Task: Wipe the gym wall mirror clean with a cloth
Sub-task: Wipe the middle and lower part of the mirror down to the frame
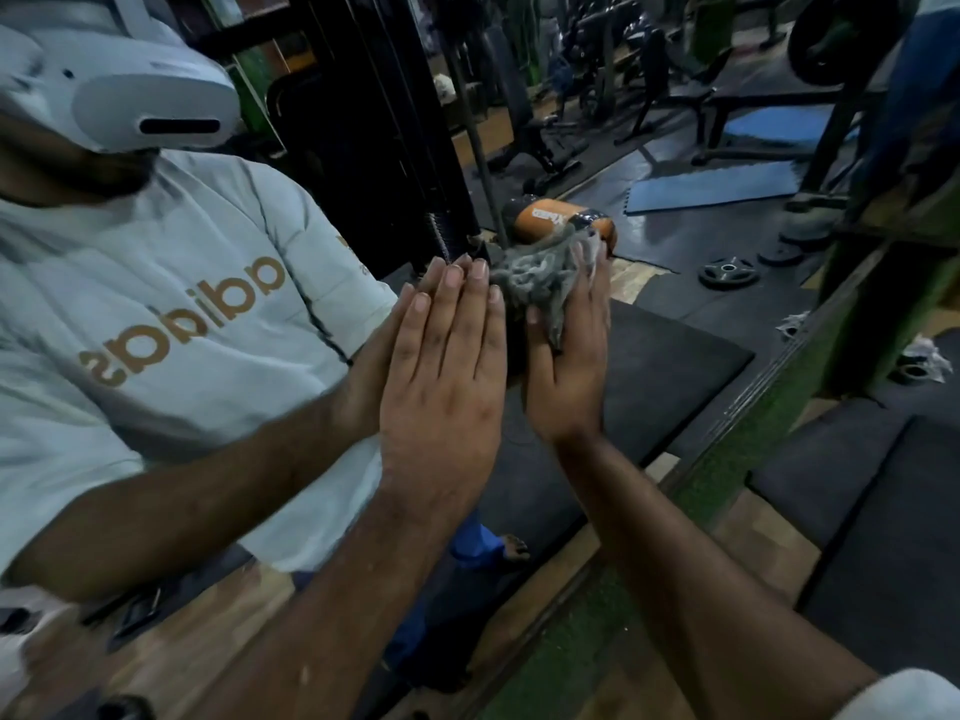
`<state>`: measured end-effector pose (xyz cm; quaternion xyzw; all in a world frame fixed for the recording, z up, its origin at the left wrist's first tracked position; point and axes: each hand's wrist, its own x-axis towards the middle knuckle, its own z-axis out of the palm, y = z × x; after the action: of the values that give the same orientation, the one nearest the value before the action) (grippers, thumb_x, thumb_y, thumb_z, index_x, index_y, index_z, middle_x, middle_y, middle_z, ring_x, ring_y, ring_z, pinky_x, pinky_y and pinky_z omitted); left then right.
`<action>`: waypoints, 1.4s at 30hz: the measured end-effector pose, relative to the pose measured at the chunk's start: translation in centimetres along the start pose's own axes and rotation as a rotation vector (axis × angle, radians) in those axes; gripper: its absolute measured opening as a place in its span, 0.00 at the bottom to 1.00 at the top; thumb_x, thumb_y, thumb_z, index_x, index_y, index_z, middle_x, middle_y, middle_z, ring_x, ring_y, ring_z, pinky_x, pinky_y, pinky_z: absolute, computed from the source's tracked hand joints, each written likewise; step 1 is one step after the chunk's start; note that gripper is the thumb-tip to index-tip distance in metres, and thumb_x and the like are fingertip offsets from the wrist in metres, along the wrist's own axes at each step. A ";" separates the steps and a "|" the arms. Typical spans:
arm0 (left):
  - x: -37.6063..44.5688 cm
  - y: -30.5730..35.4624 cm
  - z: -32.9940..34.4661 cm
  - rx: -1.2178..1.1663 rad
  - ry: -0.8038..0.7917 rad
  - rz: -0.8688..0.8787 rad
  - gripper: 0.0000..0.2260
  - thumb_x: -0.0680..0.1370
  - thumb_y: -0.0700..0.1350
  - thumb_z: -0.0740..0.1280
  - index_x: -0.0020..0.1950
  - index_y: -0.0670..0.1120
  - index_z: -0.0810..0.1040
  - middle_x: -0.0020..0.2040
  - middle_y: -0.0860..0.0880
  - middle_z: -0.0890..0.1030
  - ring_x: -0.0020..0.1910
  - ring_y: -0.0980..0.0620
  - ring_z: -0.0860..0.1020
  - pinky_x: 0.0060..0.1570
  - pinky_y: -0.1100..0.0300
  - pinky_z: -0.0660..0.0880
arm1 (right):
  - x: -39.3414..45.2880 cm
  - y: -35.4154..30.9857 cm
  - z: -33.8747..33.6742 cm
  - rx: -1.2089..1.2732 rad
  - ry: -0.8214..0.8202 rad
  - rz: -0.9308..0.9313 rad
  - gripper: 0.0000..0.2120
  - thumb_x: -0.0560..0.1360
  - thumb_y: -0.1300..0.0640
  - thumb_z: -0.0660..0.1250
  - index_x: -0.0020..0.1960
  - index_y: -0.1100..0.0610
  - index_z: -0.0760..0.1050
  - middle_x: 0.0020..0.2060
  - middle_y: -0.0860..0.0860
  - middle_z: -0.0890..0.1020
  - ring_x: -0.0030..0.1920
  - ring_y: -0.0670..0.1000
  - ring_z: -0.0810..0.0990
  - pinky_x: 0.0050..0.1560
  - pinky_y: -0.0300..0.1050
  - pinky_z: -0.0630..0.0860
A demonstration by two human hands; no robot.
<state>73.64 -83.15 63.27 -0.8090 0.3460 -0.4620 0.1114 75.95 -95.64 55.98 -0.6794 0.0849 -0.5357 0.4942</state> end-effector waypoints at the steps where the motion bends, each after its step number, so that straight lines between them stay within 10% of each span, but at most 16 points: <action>1: 0.4 0.4 0.2 0.001 -0.004 0.000 0.26 0.82 0.40 0.52 0.80 0.37 0.57 0.81 0.38 0.56 0.81 0.40 0.54 0.80 0.47 0.42 | 0.5 0.6 -0.5 -0.028 -0.031 -0.062 0.31 0.84 0.60 0.60 0.83 0.61 0.53 0.83 0.62 0.55 0.85 0.59 0.49 0.82 0.65 0.52; 9: 3.8 3.8 1.8 0.006 -0.009 -0.008 0.26 0.82 0.40 0.55 0.80 0.38 0.58 0.81 0.38 0.56 0.81 0.40 0.54 0.80 0.46 0.47 | 5.5 2.0 -3.0 0.116 0.020 0.226 0.30 0.86 0.53 0.59 0.84 0.58 0.56 0.84 0.55 0.55 0.85 0.53 0.47 0.83 0.62 0.51; 15: 6.8 6.3 2.8 0.018 -0.003 -0.013 0.26 0.83 0.41 0.57 0.81 0.38 0.56 0.82 0.38 0.55 0.81 0.41 0.53 0.80 0.46 0.47 | 5.6 6.1 -5.0 -0.042 -0.144 -0.079 0.31 0.82 0.59 0.59 0.83 0.63 0.55 0.83 0.64 0.54 0.85 0.61 0.48 0.81 0.69 0.52; 20: 8.8 7.8 4.0 0.002 -0.011 0.026 0.26 0.83 0.40 0.55 0.81 0.38 0.56 0.82 0.38 0.55 0.81 0.41 0.53 0.80 0.47 0.45 | 8.7 6.1 -5.3 0.137 0.002 0.280 0.31 0.85 0.54 0.58 0.85 0.57 0.53 0.85 0.54 0.53 0.85 0.51 0.47 0.83 0.64 0.52; 26: 10.8 8.8 4.6 -0.045 0.020 0.033 0.25 0.82 0.40 0.53 0.80 0.38 0.59 0.81 0.39 0.58 0.81 0.41 0.55 0.80 0.46 0.46 | 10.5 8.7 -6.0 -0.004 -0.020 -0.058 0.29 0.85 0.60 0.59 0.83 0.64 0.56 0.83 0.62 0.58 0.84 0.60 0.51 0.81 0.69 0.53; 32: 12.5 10.0 5.4 -0.023 -0.008 0.032 0.29 0.81 0.43 0.56 0.81 0.38 0.53 0.82 0.38 0.52 0.82 0.40 0.50 0.79 0.46 0.39 | 13.8 9.4 -6.2 0.232 0.078 0.256 0.33 0.84 0.41 0.61 0.83 0.54 0.59 0.82 0.55 0.63 0.83 0.58 0.58 0.79 0.68 0.61; 38: 12.7 11.2 5.9 -0.063 0.022 -0.035 0.30 0.81 0.42 0.60 0.81 0.38 0.54 0.82 0.38 0.52 0.81 0.40 0.51 0.79 0.45 0.40 | 12.8 11.7 -6.9 0.070 0.013 -0.021 0.27 0.86 0.58 0.60 0.83 0.61 0.57 0.82 0.60 0.60 0.83 0.61 0.56 0.79 0.70 0.58; 42: 13.9 12.3 6.5 -0.102 0.042 0.046 0.29 0.80 0.42 0.62 0.79 0.38 0.60 0.80 0.38 0.59 0.80 0.41 0.57 0.80 0.47 0.46 | 16.0 13.2 -7.2 0.236 0.148 0.281 0.27 0.83 0.44 0.61 0.80 0.50 0.63 0.77 0.56 0.71 0.78 0.58 0.68 0.75 0.68 0.67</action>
<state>78.03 -102.37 62.88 -0.7956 0.3900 -0.4578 0.0734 82.12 -116.72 55.76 -0.5571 0.1516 -0.5164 0.6325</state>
